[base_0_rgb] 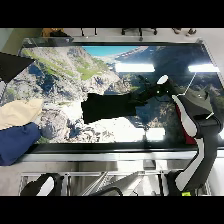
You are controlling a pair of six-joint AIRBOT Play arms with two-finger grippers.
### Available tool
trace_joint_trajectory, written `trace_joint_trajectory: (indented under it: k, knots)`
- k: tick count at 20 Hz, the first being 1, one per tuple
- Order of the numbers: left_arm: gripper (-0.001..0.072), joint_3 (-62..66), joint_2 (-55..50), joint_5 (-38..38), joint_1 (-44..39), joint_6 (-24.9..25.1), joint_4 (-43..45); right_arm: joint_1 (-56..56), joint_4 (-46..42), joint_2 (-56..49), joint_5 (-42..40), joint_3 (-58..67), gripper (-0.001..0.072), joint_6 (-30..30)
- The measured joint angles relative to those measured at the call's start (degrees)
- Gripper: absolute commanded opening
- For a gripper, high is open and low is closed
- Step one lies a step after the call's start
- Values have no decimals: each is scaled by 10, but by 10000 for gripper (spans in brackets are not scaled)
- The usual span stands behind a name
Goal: Fold the shirts.
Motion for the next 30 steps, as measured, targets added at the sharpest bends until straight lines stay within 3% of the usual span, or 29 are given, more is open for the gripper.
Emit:
trace_joint_trajectory:
  k: [2,4,5,10,15,23,30]
  knots:
    - [23,0,0,0,-1,0,0,7,4,-5,-8,-1,169,-5]
    - [23,0,0,-1,-3,0,0,10,26,-7,-8,-2,105,-20]
    - [23,0,0,-2,-3,0,0,10,52,-4,-6,-1,26,-31]
    - [23,0,0,-2,-3,-1,0,3,148,50,-4,22,25,-61]
    - [23,0,0,-2,-3,-1,0,-62,214,113,-80,119,25,-33]
    - [23,0,0,-3,-3,-1,0,-263,211,134,-247,203,25,136]
    - [22,0,0,-10,-3,-1,0,-417,118,151,-198,210,25,301]
